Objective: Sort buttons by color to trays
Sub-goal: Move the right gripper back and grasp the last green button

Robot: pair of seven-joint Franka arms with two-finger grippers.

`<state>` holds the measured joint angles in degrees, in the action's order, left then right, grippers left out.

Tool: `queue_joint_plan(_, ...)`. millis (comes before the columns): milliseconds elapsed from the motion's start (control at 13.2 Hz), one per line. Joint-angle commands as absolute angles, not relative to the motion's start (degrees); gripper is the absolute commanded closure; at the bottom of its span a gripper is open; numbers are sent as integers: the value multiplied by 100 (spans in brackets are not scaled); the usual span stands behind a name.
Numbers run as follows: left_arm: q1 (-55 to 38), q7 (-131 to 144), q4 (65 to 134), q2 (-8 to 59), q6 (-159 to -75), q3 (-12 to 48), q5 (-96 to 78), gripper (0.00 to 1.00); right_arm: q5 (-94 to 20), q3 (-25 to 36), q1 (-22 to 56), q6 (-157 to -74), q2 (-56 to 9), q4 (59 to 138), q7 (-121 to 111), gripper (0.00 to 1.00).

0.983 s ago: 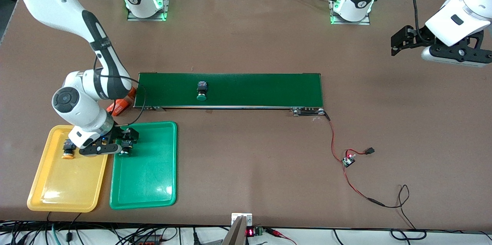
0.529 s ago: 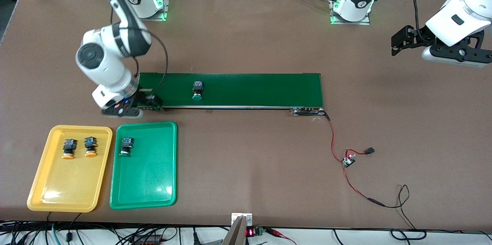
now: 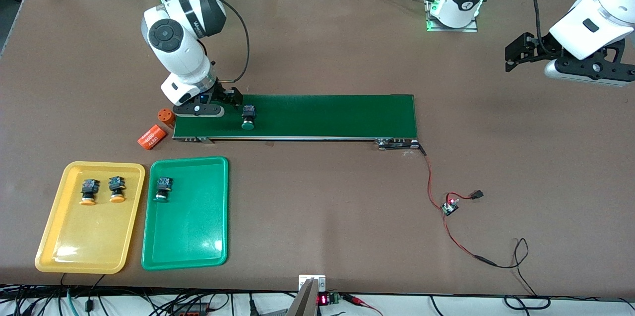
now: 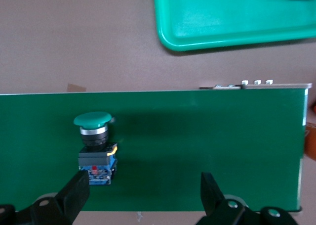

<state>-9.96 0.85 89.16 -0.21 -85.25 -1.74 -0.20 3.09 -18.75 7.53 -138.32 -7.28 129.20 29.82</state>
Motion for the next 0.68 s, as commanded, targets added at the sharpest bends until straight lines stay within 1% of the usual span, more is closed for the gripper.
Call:
queue_joint_plan(0, -1020, 35, 8675, 88, -8358, -176, 88, 0, 237, -1872, 826, -14211, -861, 13025, 3155, 0)
queue_joint_plan(605, -1028, 62, 8604, 97, -8288, -176, 62, 0, 272, -1872, 853, -14571, -1256, 13017, 3111, 0)
